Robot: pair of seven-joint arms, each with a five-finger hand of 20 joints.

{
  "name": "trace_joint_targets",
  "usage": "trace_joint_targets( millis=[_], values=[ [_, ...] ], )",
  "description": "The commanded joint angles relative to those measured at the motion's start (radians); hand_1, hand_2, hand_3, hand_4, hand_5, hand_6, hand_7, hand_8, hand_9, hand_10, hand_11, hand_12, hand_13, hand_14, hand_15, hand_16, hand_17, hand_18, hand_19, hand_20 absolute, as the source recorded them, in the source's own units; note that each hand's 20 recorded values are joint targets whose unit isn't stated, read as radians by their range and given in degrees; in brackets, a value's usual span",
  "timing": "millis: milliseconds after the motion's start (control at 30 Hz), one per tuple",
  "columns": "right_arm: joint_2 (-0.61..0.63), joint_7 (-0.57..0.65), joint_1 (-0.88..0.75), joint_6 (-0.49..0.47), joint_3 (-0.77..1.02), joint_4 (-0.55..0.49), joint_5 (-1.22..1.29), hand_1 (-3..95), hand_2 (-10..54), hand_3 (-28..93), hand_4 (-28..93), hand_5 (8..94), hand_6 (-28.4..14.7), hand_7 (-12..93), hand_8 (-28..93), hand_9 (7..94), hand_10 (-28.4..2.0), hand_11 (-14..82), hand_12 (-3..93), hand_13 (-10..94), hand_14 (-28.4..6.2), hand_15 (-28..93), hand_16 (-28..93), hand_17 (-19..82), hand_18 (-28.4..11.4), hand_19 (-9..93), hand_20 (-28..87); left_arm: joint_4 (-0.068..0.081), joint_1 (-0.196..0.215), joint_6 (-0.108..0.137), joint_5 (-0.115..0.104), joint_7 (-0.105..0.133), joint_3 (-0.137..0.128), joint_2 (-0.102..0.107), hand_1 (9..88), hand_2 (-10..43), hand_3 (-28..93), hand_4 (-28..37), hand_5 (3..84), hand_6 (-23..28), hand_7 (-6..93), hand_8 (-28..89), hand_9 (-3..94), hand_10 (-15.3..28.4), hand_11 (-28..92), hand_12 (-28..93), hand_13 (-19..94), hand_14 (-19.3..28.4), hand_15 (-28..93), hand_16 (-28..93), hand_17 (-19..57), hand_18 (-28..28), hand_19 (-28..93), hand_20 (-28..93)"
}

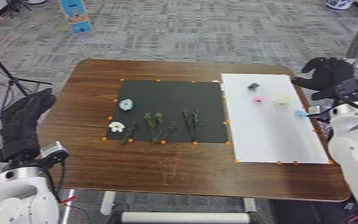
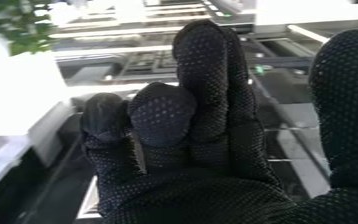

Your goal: Arrange flowers

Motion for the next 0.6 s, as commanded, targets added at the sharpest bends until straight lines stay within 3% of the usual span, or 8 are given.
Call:
trace_joint_targets(
  millis=[33, 233, 600],
  values=[
    [0.034, -0.012, -0.183, -0.050, 0.054, 0.025, -0.036, 31.4, -9.5, 66, -18, 60.3, -1.8, 31, -8, 76.7, -12.5, 43.0, 30.7, 71, -12.8, 72, 42, 35, -25.3, 85, 64, -0.021, 0.030, -0.014, 0.008, -0.002, -0.014, -0.017, 30.8, 17.1, 73, -26.5, 52.6, 1.8, 19.0, -10, 52.5, 12.7, 22, 11, 41, 14.4, 19, -2, 9.8, 10.3, 12, 20],
    [0.036, -0.034, -0.175, -0.074, 0.044, 0.060, -0.027, 28.3, -9.5, 66, -18, 60.6, -1.8, 30, -8, 77.2, -13.1, 42.6, 30.6, 71, -13.1, 72, 42, 35, -25.7, 85, 64, -0.029, 0.047, -0.026, 0.002, 0.007, -0.027, -0.018, 30.8, 17.1, 73, -26.6, 52.5, 1.8, 19.0, -10, 52.5, 12.8, 22, 11, 42, 14.4, 19, -2, 9.7, 10.4, 12, 20],
    [0.049, -0.061, -0.102, -0.085, 0.014, 0.115, -0.068, 27.0, -9.5, 66, -18, 61.8, -1.7, 30, -8, 78.5, -13.3, 42.6, 30.5, 72, -13.2, 73, 42, 36, -25.8, 85, 65, -0.025, 0.033, -0.029, 0.003, 0.004, -0.008, -0.023, 30.8, 17.4, 73, -26.6, 52.5, 1.8, 18.9, -10, 52.7, 12.8, 21, 11, 42, 14.4, 19, -2, 9.6, 10.4, 12, 20]
  ],
)
